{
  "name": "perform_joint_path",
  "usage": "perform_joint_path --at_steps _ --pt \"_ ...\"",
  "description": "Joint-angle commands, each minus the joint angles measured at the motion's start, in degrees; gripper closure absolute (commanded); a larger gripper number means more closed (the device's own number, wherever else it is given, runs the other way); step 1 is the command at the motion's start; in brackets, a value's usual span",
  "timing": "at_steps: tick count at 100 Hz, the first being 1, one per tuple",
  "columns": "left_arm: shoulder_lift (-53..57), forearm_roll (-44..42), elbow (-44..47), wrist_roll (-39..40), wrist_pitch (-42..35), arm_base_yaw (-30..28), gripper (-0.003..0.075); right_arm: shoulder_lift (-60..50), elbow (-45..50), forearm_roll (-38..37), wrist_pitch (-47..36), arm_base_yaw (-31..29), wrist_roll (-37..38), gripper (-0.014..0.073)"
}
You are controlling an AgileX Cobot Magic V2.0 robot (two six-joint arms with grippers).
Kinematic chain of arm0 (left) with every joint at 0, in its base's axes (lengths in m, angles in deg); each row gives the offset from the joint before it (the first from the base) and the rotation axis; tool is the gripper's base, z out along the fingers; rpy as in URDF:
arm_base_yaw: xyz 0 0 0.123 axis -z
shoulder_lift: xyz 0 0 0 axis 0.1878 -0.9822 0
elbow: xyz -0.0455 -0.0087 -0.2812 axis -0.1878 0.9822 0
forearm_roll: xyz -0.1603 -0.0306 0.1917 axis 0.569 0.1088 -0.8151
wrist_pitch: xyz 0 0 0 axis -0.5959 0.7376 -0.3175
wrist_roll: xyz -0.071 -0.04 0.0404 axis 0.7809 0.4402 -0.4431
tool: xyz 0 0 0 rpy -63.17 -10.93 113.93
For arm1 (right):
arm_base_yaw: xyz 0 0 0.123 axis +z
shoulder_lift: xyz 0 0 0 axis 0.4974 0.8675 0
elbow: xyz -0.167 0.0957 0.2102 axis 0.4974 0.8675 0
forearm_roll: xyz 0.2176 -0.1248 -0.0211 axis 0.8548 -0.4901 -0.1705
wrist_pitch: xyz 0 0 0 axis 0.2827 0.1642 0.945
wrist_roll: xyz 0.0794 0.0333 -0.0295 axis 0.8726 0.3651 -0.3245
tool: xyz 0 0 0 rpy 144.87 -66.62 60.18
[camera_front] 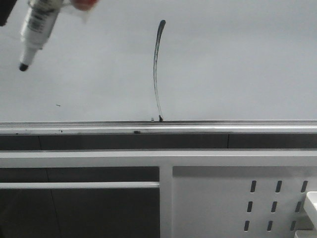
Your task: Write number 1 on whiteboard
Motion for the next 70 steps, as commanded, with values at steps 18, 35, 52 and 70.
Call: perform_joint_path --at_steps 18,35,52,70 --pt "0.23 3.37 -2.14 -0.41 -2.88 -0.04 0.0477 -0.77 -2.03 1.58 -7.88 0.13 -0.90 0.0666" --pt "0.23 3.13 -2.14 -0.41 -3.14 -0.04 0.0477 -0.77 -2.03 1.98 -7.01 0.13 -0.90 0.0666" --pt "0.23 3.13 -2.14 -0.41 -4.08 -0.04 0.0466 -0.77 -2.03 3.63 -5.81 0.22 -1.16 0.0666" --pt "0.23 3.13 -2.14 -0.41 -4.08 -0.04 0.0410 -0.89 -2.03 4.19 -5.70 0.22 -1.16 0.0666"
